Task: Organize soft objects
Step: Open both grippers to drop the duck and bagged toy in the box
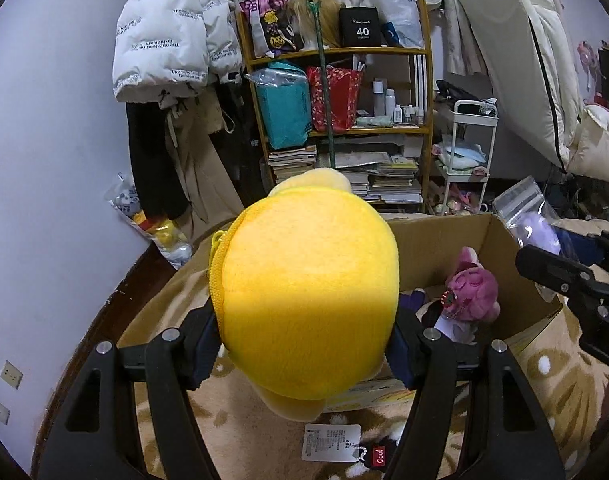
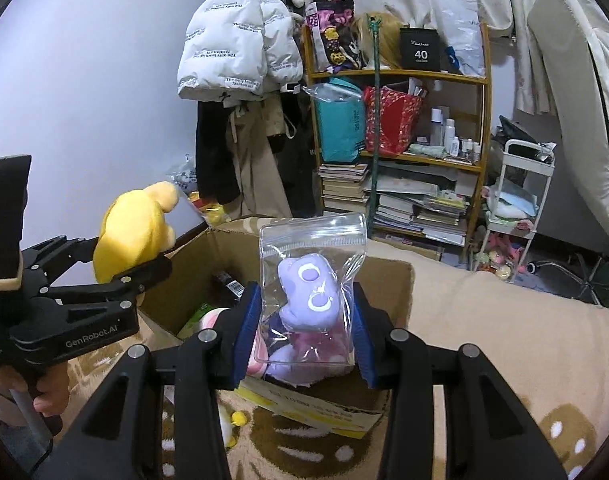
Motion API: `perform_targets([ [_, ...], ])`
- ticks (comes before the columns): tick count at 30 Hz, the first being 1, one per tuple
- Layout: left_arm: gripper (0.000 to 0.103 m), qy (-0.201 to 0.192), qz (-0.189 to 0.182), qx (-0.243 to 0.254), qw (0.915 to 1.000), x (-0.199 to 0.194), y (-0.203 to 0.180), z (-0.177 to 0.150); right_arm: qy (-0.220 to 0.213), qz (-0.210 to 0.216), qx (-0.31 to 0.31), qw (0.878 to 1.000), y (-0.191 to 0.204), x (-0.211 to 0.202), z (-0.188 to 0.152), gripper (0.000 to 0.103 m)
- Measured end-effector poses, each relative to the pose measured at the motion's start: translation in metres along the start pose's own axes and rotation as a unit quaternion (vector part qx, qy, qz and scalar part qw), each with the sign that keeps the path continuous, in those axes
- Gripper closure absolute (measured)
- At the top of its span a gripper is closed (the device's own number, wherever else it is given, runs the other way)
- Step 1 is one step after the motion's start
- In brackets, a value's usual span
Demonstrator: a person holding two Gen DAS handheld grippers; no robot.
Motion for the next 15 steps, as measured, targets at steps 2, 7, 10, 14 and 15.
perform_targets([
  [2,0.034,0.002,-0.011,-0.009,0.9999,0.002,0.001,-0.001,-0.006,0.009,0.006,1.0,-0.002,0.001,-0.006,0.057],
  [7,0.033,0.004,-0.016,-0.007,0.9998,0.006,0.001,-0.004,0.005,0.01,0.001,1.0,0.002,0.013,-0.012,0.057],
  [10,0.031,0.015,-0.025,-0.008,0.9995,0.011,0.0,-0.007,0.009,0.009,-0.001,1.0,0.004,0.014,-0.014,0.057],
  [14,0.027,0.017,-0.025,0.001,0.9996,0.013,-0.002,-0.009,0.009,0.008,0.0,1.0,0.004,0.015,-0.015,0.057],
  [15,0.023,0.016,-0.025,0.003,0.9995,0.012,-0.002,-0.008,0.01,0.007,-0.001,1.0,0.003,0.015,-0.014,0.057],
])
Point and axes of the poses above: each gripper's, at about its wrist camera, not at the fingertips, and x roughly the way its jaws point, y to its left, z to its top, the point moved 3 cm from there along x, roughly the way its jaws point, and after that the axes turned 6 degrees about x, right-handed, at the moved point
